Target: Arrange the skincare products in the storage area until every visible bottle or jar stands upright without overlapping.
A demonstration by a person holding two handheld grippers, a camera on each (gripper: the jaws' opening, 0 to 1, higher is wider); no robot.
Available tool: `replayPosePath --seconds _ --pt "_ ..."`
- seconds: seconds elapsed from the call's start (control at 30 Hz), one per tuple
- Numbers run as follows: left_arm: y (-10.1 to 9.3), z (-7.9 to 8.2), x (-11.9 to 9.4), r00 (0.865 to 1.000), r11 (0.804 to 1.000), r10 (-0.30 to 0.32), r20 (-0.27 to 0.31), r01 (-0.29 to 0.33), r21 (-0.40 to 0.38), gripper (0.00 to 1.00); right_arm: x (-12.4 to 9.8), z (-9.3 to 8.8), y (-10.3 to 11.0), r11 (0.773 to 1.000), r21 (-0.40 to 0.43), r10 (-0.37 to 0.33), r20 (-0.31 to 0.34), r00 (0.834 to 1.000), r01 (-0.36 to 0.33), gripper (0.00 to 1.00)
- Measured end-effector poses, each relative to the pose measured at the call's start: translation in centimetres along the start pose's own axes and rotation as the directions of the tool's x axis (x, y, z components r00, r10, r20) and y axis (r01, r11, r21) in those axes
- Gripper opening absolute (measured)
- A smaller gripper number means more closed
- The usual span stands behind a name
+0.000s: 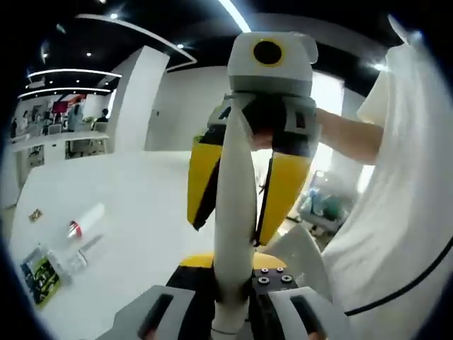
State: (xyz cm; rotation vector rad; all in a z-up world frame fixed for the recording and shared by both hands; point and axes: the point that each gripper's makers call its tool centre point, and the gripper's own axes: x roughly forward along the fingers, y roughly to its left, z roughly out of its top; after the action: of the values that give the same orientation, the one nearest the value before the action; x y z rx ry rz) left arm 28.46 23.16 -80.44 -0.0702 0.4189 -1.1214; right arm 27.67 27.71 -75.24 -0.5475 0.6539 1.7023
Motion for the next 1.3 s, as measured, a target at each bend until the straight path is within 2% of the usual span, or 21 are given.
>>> replayPosePath --seconds 0.1,0.13,0.27,0.37,0.57,0.6,0.7,0.77,0.83,0.93,0.97,1.0,1.03,1.1,1.13,1.23,1.3 --pt "0.4 -0.5 -0.3 1.0 1.0 0.017 -0.024 -0.016 0.019 0.15 -0.7 -0.1 -0.1 1.0 -0.023 0.003 -0.043 0.999 -0.004 0.16" --pt "0.5 -0.7 -0.4 0.999 0.999 0.018 -0.034 -0.017 0.027 0.15 -0.7 -0.4 0.3 0.999 -0.037 0.021 -0.075 0.997 -0.024 0.15" --pt "0.1 -1.5 0.0 0.996 0.997 0.015 -0.091 -0.007 0.083 0.15 0.2 -1.6 0.7 0.995 -0.085 0.024 -0.198 0.98 -0.042 0.14" --pt "0.0 -2.2 0.1 0.993 0.994 0.019 -0.12 -0.006 0.106 0.16 0.8 -2.0 0.8 0.999 -0.047 0.007 -0.26 0.966 -0.02 0.11" --pt "0.5 -2.2 0.0 0.993 0.992 0.042 -0.11 -0.028 0.125 0.22 0.9 -1.9 0.8 0.993 -0.119 -0.029 -0.277 0.96 -0.004 0.05" --pt "1.3 -1.9 0.1 0.992 0.985 0.086 -0.092 -0.07 0.16 0.23 0.9 -1.9 0.5 0.989 -0.146 -0.055 -0.277 0.959 0.015 0.05" --pt "1.5 -1.9 0.1 0.992 0.985 0.095 -0.087 -0.081 0.15 0.25 0.8 -1.9 0.2 0.988 -0.151 -0.065 -0.281 0.958 0.023 0.04" --pt "2.2 -1.6 0.0 0.987 0.978 0.145 -0.07 -0.132 0.16 0.26 0.5 -1.8 -0.4 0.987 -0.157 -0.084 -0.288 0.954 0.039 0.04" --pt "2.4 -1.6 -0.1 0.985 0.976 0.155 -0.07 -0.142 0.164 0.26 0.5 -1.7 -0.5 0.986 -0.164 -0.088 -0.289 0.953 0.041 0.03" --pt "3.7 -3.1 -1.2 0.968 0.974 0.213 -0.135 -0.199 0.106 0.3 -0.2 -2.0 -1.5 0.981 -0.181 -0.119 -0.312 0.943 0.064 0.03" --pt "4.0 -3.6 -1.5 0.961 0.971 0.229 -0.152 -0.215 0.105 0.3 -0.7 -2.3 -2.5 0.978 -0.187 -0.149 -0.322 0.935 0.092 0.04" --pt "5.1 -4.1 -2.4 0.941 0.95 0.296 -0.166 -0.273 0.151 0.3 -0.9 -2.6 -2.8 0.979 -0.181 -0.147 -0.329 0.933 0.091 0.04" --pt "5.5 -4.1 -2.9 0.935 0.939 0.322 -0.149 -0.296 0.173 0.31 -1.3 -2.8 -3.6 0.976 -0.189 -0.166 -0.335 0.927 0.106 0.04" --pt "5.9 -4.4 -3.5 0.925 0.932 0.349 -0.15 -0.325 0.162 0.31 -1.9 -3.2 -4.5 0.977 -0.182 -0.173 -0.351 0.92 0.114 0.04" --pt "6.4 -4.6 -3.9 0.914 0.923 0.374 -0.159 -0.352 0.154 0.31 -2.2 -3.3 -4.9 0.976 -0.183 -0.179 -0.356 0.917 0.119 0.04" --pt "6.9 -4.5 -4.2 0.904 0.913 0.399 -0.15 -0.378 0.15 0.34 -3.0 -3.9 -6.4 0.972 -0.196 -0.196 -0.39 0.9 0.127 0.04" --pt "7.6 -4.6 -4.4 0.89 0.899 0.431 -0.15 -0.411 0.15 0.37 -3.7 -4.2 -7.5 0.97 -0.204 -0.209 -0.408 0.889 0.134 0.04"
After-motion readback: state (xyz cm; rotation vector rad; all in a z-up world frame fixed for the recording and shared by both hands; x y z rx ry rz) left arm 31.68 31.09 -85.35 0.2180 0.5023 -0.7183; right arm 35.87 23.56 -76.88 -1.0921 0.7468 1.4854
